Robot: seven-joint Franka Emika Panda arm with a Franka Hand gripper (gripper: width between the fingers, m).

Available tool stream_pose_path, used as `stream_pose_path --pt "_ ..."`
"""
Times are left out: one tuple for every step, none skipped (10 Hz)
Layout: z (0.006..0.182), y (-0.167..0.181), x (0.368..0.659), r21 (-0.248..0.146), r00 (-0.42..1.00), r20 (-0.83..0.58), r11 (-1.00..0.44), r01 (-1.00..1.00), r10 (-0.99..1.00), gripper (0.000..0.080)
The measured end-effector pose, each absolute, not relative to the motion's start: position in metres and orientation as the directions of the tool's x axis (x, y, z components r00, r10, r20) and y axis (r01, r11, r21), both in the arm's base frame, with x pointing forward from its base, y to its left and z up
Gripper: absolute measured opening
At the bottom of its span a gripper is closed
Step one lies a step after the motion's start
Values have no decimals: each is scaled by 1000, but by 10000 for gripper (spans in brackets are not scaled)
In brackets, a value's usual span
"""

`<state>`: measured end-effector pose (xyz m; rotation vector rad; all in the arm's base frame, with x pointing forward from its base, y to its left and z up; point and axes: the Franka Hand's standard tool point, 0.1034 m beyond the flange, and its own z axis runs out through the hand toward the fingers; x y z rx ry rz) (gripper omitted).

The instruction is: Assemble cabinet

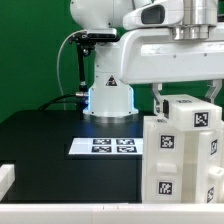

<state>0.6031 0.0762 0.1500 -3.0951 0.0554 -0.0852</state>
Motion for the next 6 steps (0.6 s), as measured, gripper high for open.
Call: stream_pose_path --pt "150 75 602 -62 979 55 -979 -194 -198 554" --pt "150 75 603 -73 939 52 -939 -337 -341 554" --pt "150 76 604 -82 895 49 -895 -439 -443 554" --pt "150 75 604 -89 867 41 -866 -493 -497 554" --pt "150 74 604 -91 839 37 -838 -539 -543 554" --pt "150 73 604 -92 825 35 -823 -560 -565 554"
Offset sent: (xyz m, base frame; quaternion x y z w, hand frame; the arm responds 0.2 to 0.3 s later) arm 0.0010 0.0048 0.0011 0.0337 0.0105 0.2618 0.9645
